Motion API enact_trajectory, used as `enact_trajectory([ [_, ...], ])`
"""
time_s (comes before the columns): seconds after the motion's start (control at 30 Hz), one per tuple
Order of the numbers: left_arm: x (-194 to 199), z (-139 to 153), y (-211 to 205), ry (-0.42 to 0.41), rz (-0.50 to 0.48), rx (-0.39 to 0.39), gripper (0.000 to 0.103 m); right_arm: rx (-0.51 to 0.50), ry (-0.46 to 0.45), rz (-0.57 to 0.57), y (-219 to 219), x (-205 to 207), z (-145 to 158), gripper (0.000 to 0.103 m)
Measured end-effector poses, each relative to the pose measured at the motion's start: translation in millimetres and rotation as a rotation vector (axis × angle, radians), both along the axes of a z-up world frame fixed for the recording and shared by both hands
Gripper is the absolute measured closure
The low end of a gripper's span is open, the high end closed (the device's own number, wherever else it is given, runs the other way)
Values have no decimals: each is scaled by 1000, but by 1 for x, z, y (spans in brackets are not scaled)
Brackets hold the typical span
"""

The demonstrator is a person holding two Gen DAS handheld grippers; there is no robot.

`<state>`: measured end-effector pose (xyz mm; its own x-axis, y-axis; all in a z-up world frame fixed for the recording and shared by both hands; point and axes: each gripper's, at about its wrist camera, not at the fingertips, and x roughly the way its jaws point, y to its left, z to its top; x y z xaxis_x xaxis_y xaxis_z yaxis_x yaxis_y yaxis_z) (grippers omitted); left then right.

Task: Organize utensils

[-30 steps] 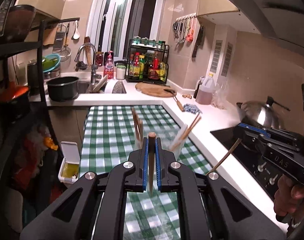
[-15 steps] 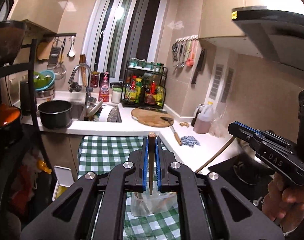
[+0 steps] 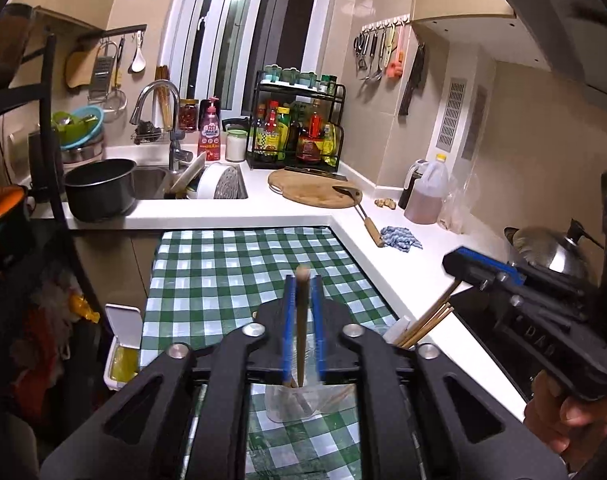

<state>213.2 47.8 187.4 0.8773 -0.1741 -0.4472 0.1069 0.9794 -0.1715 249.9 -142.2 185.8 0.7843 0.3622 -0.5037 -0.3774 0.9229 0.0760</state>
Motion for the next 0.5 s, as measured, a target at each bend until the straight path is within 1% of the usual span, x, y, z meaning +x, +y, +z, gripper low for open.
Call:
enact_trajectory([
  [0.03,-5,3,2,-20,4,-1,69,3,2,-8,-2,-1,-1,71],
  [0.07,-8,5,2,-35,11,4,69,6,-6,-15,-4,-5,-1,63],
  [0.17,-22,10,2,-72,22,15,69,-14,-41,-29,-10,-17,1,63],
  [0.23,-35,13,1,-103,38,22,68,-11,-59,-39,-15,-28,3,63],
  [0.27,-40,13,1,-115,46,25,66,-6,-74,-45,-18,-37,6,61],
  [0.3,-48,14,1,-132,56,29,63,-3,-87,-51,-21,-43,7,57],
  [0.33,-59,12,1,-149,70,32,57,-1,-105,-57,-25,-53,9,54],
  [0.4,-74,7,1,-161,89,38,52,-3,-143,-72,-31,-74,9,41],
  [0.43,-79,4,1,-160,93,41,48,-1,-156,-87,-36,-85,8,38],
  [0.47,-88,-2,0,-155,99,51,45,5,-161,-99,-39,-92,6,30],
  [0.5,-94,-7,-1,-151,104,60,39,16,-162,-114,-44,-101,2,20],
])
